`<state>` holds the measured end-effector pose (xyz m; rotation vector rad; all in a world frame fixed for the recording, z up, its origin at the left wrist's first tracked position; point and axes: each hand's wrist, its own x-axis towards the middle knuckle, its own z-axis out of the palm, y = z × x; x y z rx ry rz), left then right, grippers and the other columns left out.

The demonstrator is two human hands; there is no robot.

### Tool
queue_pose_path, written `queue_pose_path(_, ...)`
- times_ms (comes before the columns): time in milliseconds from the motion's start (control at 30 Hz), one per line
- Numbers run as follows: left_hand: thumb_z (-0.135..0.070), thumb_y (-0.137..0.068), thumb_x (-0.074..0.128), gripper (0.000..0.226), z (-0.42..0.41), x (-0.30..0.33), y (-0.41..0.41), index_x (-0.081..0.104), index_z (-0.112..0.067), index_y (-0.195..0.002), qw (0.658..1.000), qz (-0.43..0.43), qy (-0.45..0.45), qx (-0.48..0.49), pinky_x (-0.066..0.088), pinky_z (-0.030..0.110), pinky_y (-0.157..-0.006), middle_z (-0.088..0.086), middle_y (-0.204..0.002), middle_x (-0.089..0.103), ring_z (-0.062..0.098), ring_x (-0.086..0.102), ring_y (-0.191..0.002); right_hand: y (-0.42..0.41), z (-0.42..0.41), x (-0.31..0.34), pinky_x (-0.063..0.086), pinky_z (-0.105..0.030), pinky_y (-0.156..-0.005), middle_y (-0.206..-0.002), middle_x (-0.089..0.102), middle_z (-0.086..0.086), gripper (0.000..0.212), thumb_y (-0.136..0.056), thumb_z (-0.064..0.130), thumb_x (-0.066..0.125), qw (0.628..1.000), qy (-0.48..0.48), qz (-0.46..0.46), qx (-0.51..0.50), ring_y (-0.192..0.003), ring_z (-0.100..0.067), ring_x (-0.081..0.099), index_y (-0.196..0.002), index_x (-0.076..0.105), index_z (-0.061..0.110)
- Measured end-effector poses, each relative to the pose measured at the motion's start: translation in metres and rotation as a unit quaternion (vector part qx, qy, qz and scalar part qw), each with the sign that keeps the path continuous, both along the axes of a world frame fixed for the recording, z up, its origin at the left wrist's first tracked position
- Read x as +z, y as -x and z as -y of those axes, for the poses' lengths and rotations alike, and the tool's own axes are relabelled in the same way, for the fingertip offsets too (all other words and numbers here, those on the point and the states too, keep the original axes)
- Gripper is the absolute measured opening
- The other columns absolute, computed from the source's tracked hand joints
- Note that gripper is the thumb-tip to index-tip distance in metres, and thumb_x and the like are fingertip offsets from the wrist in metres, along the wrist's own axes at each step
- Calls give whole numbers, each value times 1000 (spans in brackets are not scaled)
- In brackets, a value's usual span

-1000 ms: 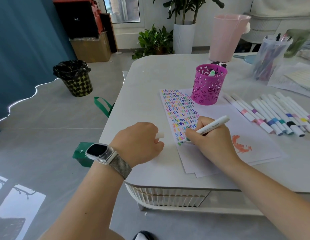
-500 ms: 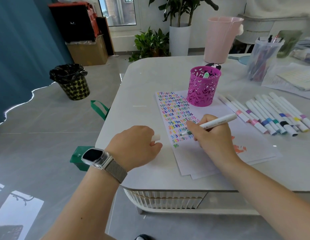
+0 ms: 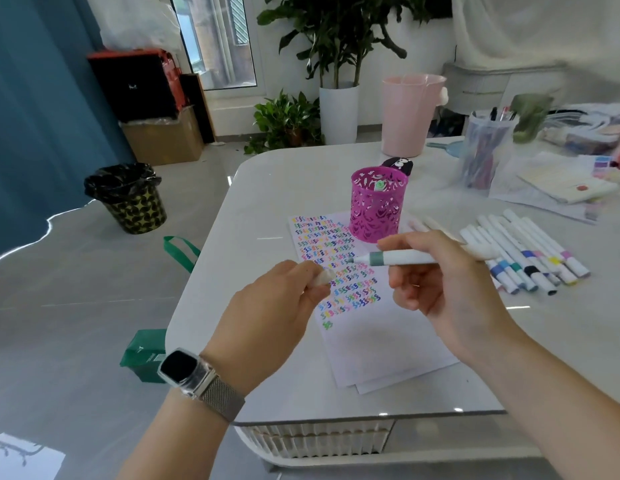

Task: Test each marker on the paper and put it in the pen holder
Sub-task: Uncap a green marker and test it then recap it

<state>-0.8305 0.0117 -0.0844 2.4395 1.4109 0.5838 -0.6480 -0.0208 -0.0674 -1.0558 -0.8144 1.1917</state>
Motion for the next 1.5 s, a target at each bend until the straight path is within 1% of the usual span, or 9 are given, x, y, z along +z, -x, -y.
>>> queue_pose_path(267, -44, -92, 39, 25, 3, -4, -5, 56, -27, -97, 997, 31, -63, -14, 50, 42, -68, -13, -92, 53, 18, 58, -79, 0, 1, -4, 31, -21, -40, -49, 54, -14, 32, -88, 1, 42, 996, -38, 85, 5, -40, -18, 40, -62, 60, 5)
queue_pose_path(533, -43, -88, 56, 17, 4, -4, -9, 65, -30, -95, 993, 61, -88, -39, 50, 34, -58, -18, -84, 53, 6, 50, -63, 4, -3, -8, 31, -22, -40, -46, 53, -9, 21, -89, 4, 45, 995, 1, 100, 10, -39, -15, 41, -77, 61, 8)
queue_pose_path(667, -52, -85, 45, 31, 7, -5, -12, 64, -29, -94, 990, 87, -101, -55, 47, 32, -52, -13, -75, 57, 1, 45, -56, 7, -6, -11, 25, -22, -42, -38, 40, -3, 22, -88, 6, 41, 998, 41, 46, -7, -39, -15, 32, -78, 60, 11)
queue_pose_path(867, -48, -91, 29, 38, 26, -15, -28, 56, -21, -92, 988, 71, -120, -69, 49, 41, -50, -6, -68, 62, 20, 58, -54, 19, 2, -22, 14, -15, -37, -34, 18, 2, 24, -76, 6, 36, 976, 153, -154, -27, -33, -11, 15, -61, 52, 14)
queue_pose_path(967, -40, -91, 32, 32, 29, -18, -32, 55, -17, -89, 986, 53, -145, -69, 47, 38, -41, -5, -63, 61, 22, 55, -47, 23, 6, -27, 16, -15, -33, -35, 18, 3, 25, -70, 7, 35, 970, 164, -175, -48, -32, -11, 14, -48, 41, 17)
queue_pose_path(1067, -31, -88, 38, 22, 30, -17, -29, 53, -17, -81, 982, 18, -176, -66, 41, 35, -32, -6, -56, 56, 20, 48, -38, 28, 8, -28, 17, -14, -32, -35, 17, 2, 25, -71, 7, 34, 968, 161, -182, -54, -32, -11, 15, -49, 40, 18)
queue_pose_path(1267, -29, -86, 38, 20, 31, -18, -25, 51, -17, -78, 984, -4, -171, -55, 37, 32, -31, -7, -53, 54, 19, 46, -35, 32, 13, -27, 17, -14, -33, -34, 17, 3, 25, -74, 8, 33, 970, 153, -187, -42, -31, -11, 15, -52, 41, 18)
queue_pose_path(1433, -53, -87, 23, 42, 30, -7, -25, 51, -22, -82, 987, 151, -55, -25, 48, 43, -57, -1, -62, 60, 25, 59, -59, 24, 9, -8, 18, -17, -37, -39, 25, 2, 20, -85, 18, 46, 976, 145, -160, 16, -38, -12, 23, -66, 50, 16)
queue_pose_path(1500, -53, -90, 29, 46, 28, 1, -23, 52, -18, -73, 975, 219, -36, -2, 47, 44, -57, 3, -57, 60, 23, 57, -56, 17, 6, 0, 23, -18, -37, -44, 32, 4, 15, -86, 24, 56, 977, 119, -175, 24, -41, -11, 29, -74, 51, 18)
